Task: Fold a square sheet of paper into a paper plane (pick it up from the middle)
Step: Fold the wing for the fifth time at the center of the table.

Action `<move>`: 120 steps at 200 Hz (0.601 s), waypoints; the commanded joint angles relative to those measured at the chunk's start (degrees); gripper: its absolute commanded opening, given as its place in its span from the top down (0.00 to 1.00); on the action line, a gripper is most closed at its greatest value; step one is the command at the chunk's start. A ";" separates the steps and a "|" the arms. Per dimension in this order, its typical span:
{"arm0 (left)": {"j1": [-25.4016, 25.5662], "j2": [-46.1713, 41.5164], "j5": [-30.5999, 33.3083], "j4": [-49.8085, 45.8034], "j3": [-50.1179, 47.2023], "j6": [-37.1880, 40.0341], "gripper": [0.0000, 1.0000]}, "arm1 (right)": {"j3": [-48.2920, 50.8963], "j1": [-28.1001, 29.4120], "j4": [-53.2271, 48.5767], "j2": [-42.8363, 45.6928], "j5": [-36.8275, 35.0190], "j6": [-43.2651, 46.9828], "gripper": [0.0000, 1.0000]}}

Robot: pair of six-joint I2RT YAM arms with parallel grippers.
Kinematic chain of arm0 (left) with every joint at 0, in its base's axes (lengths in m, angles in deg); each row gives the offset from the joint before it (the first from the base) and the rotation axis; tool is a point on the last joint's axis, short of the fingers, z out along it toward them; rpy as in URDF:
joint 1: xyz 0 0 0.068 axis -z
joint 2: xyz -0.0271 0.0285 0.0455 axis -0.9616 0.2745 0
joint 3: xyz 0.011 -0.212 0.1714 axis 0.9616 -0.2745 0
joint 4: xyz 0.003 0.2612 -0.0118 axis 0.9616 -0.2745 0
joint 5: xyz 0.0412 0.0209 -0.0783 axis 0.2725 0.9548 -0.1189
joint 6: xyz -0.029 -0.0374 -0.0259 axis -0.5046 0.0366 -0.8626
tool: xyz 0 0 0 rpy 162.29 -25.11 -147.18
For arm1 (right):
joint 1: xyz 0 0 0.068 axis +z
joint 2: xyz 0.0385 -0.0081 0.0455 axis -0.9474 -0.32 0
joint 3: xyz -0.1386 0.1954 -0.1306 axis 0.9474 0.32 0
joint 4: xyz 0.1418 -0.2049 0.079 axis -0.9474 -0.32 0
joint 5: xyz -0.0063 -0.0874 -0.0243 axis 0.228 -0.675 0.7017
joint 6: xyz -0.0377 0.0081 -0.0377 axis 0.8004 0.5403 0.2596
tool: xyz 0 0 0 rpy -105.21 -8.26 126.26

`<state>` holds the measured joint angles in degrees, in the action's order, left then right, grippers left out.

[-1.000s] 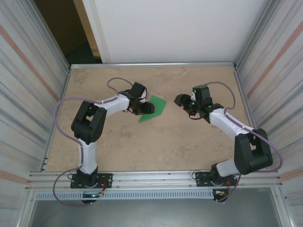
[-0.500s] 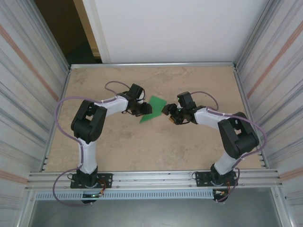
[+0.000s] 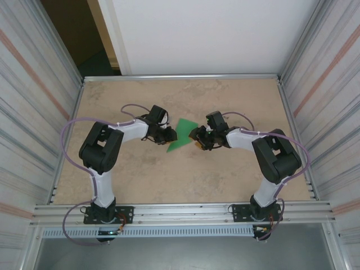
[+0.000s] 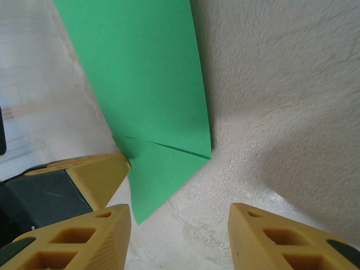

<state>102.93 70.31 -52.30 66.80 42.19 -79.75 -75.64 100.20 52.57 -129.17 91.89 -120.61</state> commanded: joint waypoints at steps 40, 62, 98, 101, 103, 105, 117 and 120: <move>-1.52 0.80 -1.86 -4.45 -2.33 -2.80 0.77 | -2.90 0.36 1.24 -3.94 1.34 -0.53 0.59; -2.15 1.21 -3.75 -3.41 -2.85 -3.56 0.78 | -3.49 -0.12 1.52 -5.04 0.94 -0.65 0.61; -2.67 1.78 -4.60 -3.20 -2.86 -3.40 0.77 | -4.76 -1.16 1.12 -6.90 0.82 -0.56 0.64; -2.67 1.78 -4.54 -3.20 -2.81 -3.39 0.77 | -4.74 -1.25 1.21 -6.83 0.80 -0.60 0.64; -2.67 1.78 -4.68 -3.20 -2.85 -3.41 0.77 | -4.64 -1.26 1.21 -6.82 0.75 -0.63 0.64; -2.71 1.78 -4.69 -3.20 -2.86 -3.42 0.78 | -4.64 -1.26 1.23 -6.82 0.71 -0.64 0.64; -2.76 1.78 -4.66 -3.12 -2.87 -3.38 0.78 | -4.91 -1.23 0.66 -7.01 0.62 -0.57 0.64; -2.77 1.78 -4.65 -3.07 -2.91 -3.39 0.77 | -4.83 -1.26 0.74 -7.11 0.67 -0.59 0.64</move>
<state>100.66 70.42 -57.21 67.20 41.05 -82.52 -78.99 99.28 54.21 -135.29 92.68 -120.72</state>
